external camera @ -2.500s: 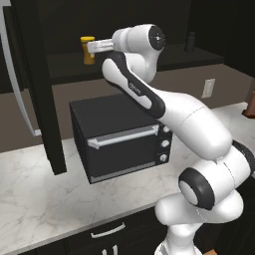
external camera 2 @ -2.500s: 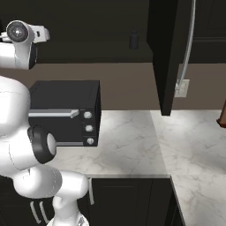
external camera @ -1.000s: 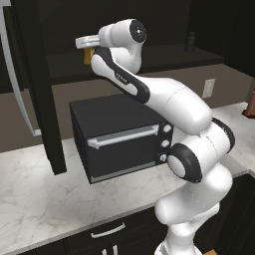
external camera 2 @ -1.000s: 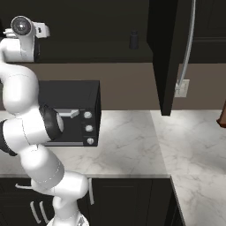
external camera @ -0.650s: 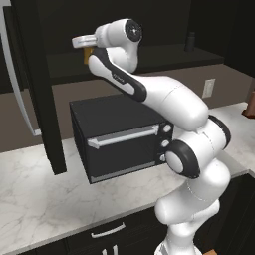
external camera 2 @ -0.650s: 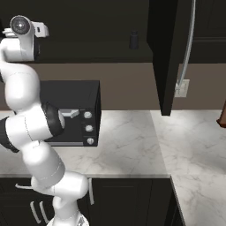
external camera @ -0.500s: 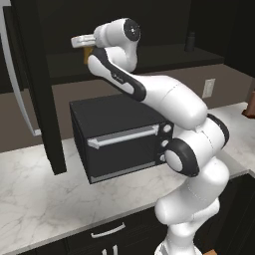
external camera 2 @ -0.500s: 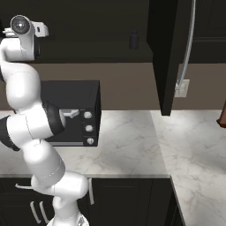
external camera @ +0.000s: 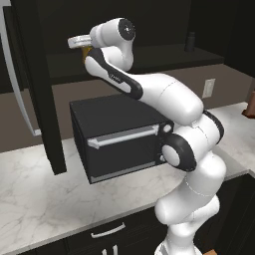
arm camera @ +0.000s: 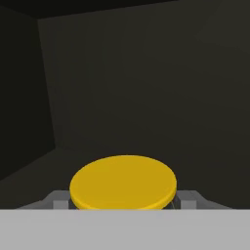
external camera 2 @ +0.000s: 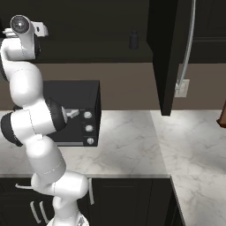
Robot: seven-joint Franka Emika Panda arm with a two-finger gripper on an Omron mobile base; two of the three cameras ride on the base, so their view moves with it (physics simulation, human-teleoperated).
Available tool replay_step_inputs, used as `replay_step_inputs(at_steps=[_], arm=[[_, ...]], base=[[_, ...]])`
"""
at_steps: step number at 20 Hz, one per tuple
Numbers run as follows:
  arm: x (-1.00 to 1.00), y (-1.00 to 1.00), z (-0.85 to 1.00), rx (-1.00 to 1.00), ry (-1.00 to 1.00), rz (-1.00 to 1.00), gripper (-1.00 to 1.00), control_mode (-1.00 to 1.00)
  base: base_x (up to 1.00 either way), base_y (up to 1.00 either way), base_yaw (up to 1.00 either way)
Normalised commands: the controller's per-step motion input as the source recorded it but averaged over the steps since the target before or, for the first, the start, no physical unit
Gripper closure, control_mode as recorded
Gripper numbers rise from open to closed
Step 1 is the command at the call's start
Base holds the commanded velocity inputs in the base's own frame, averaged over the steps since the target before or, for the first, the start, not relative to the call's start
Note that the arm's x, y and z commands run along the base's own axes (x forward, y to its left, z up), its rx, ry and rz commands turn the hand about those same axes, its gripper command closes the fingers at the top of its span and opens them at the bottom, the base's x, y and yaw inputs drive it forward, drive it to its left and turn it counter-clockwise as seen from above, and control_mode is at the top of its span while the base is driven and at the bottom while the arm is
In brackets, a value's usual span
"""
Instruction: Collect the turmeric, mayonnaise, and shaker from the cabinet and place them next to the stove.
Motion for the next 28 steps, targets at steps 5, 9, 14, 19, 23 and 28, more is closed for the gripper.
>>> replay_step_inputs(at_steps=[5,9,14,19,23,28], arm=[[0.01,0.02,-0.01,-0.02,0.0,0.0,1.0,-1.0],[0.0,0.0,0.0,0.0,0.0,0.0,1.0,-1.0],[-0.11,0.0,0.0,0.0,-0.04,0.0,1.0,-1.0],[-0.32,-0.04,0.0,0.0,-0.05,0.0,1.0,-1.0],[-0.46,-0.04,-0.01,0.0,-0.04,0.0,1.0,-1.0],[-0.67,-0.07,-0.05,0.0,-0.03,0.0,1.0,-1.0]], base=[[0.0,0.0,0.0],[0.0,0.0,0.0],[0.0,0.0,0.0],[0.0,0.0,0.0],[0.0,0.0,0.0],[0.0,0.0,0.0]])
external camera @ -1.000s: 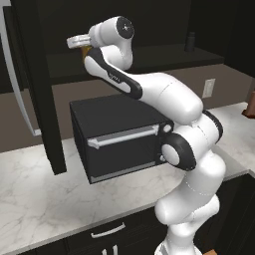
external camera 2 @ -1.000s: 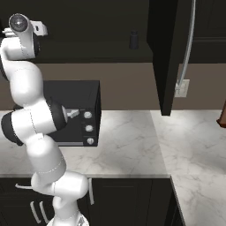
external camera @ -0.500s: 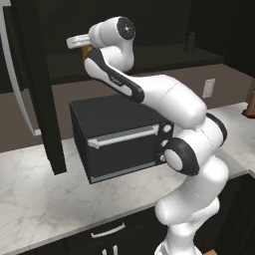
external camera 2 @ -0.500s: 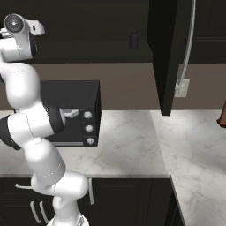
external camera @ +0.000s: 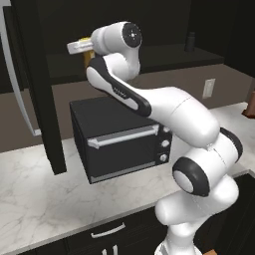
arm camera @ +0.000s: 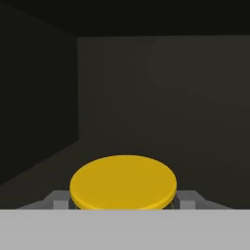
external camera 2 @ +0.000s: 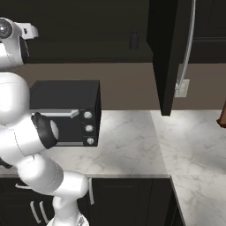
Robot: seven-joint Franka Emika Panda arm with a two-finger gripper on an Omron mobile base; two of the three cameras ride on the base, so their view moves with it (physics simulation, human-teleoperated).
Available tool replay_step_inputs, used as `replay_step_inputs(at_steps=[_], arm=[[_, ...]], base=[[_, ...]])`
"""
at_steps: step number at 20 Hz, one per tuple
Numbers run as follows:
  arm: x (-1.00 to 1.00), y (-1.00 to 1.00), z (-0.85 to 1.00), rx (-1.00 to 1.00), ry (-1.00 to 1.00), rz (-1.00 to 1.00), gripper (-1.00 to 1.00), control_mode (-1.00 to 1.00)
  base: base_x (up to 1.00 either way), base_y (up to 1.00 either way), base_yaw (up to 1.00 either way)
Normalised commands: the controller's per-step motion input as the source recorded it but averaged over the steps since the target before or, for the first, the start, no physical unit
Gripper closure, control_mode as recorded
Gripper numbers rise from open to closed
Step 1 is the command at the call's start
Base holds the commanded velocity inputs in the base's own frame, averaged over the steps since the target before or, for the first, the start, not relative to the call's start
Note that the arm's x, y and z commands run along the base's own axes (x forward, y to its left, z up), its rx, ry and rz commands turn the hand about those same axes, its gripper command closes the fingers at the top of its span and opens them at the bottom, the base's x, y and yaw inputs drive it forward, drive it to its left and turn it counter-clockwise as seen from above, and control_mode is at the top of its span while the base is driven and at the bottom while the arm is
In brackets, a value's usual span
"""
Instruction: Collect the turmeric, mayonnaise, and shaker from the cabinet and place them next to the stove.
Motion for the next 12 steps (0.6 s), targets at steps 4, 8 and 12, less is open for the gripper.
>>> replay_step_inputs(at_steps=[4,8,12], arm=[[-0.74,-0.22,-0.01,0.0,-0.03,0.0,1.0,-1.0],[-0.73,-0.54,0.0,0.0,-0.02,0.0,1.0,-1.0],[-0.74,-0.69,0.0,0.01,-0.01,0.01,1.0,-1.0]], base=[[0.0,0.0,0.0],[0.0,0.0,0.0],[0.0,0.0,0.0]])
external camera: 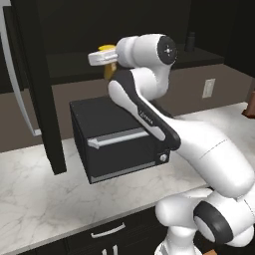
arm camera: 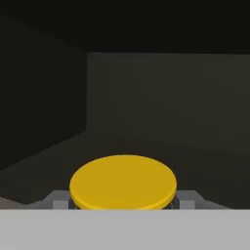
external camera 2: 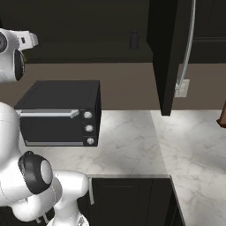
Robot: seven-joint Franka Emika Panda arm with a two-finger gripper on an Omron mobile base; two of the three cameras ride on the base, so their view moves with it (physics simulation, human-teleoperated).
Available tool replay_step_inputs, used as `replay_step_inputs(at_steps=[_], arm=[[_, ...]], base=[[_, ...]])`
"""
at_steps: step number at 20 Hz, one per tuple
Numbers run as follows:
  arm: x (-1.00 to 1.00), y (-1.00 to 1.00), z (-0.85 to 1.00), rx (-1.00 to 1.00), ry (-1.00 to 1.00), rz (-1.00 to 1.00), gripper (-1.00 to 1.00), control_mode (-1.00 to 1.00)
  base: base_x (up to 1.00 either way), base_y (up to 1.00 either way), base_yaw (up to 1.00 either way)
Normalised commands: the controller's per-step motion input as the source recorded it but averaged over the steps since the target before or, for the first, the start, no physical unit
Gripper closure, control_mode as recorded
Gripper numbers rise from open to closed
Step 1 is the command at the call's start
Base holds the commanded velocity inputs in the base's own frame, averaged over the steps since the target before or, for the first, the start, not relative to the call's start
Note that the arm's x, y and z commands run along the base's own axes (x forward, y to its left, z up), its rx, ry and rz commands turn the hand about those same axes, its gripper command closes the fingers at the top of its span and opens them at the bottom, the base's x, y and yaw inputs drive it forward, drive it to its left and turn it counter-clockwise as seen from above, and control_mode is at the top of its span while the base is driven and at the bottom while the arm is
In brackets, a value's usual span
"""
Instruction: Collect the turmeric, mayonnaise, and shaker from the cabinet and place them next to the stove.
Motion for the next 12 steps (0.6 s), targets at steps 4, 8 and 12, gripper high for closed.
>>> replay_step_inputs(at_steps=[4,8,12], arm=[[-0.8,-0.75,-0.02,0.02,-0.02,0.01,1.0,-1.0],[-0.83,-0.71,-0.08,0.02,0.0,0.0,1.0,-1.0],[-0.81,-0.66,-0.14,0.01,0.0,0.0,1.0,-1.0]], base=[[0.0,0.0,0.0],[0.0,0.0,0.0],[0.0,0.0,0.0]])
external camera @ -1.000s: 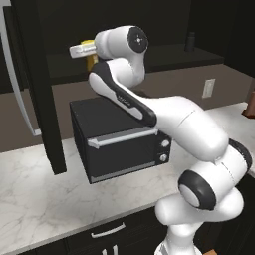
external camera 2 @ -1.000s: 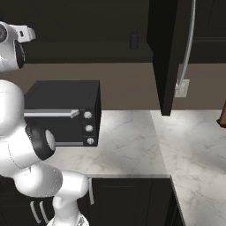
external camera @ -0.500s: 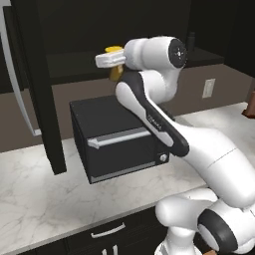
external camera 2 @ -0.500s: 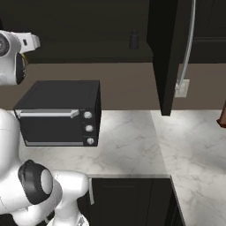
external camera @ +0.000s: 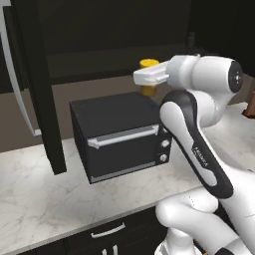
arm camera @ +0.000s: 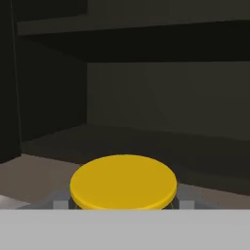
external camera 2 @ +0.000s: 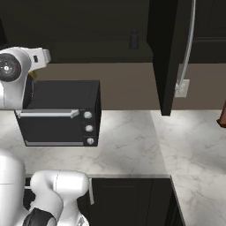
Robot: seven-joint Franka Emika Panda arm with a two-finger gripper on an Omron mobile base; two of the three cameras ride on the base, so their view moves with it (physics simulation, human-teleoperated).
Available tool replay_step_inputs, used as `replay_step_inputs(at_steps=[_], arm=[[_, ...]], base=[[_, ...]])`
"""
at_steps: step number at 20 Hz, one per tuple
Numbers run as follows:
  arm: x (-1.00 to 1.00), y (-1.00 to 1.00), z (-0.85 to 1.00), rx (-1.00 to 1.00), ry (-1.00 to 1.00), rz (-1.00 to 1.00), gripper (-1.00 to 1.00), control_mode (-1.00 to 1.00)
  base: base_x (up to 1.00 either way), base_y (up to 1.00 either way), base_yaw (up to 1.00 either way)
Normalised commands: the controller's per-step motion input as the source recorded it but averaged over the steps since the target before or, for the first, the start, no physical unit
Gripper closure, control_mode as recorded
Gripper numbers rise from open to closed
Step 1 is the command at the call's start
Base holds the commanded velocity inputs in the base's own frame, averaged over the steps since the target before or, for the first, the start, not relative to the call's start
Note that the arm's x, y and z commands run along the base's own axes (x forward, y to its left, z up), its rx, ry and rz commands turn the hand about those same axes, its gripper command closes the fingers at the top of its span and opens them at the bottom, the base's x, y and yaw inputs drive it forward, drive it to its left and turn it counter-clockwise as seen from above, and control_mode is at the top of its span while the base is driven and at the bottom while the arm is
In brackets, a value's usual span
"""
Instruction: Collect the turmeric, mayonnaise, and shaker from the cabinet and place them next to the stove.
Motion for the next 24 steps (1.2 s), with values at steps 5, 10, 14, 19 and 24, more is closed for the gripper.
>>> replay_step_inputs(at_steps=[5,10,14,19,24], arm=[[-0.76,-0.59,-0.21,0.0,0.0,0.0,1.0,-1.0],[-0.7,-0.47,-0.32,0.0,0.0,0.0,1.0,-1.0],[-0.63,-0.34,-0.4,0.0,0.0,0.0,1.0,-1.0],[-0.58,-0.21,-0.41,0.0,0.0,0.0,1.0,-1.0],[-0.55,-0.11,-0.41,0.0,0.02,0.0,1.0,-1.0]], base=[[0.0,0.0,0.0],[0.0,0.0,0.0],[0.0,0.0,0.0],[0.0,0.0,0.0],[0.0,0.0,0.0]])
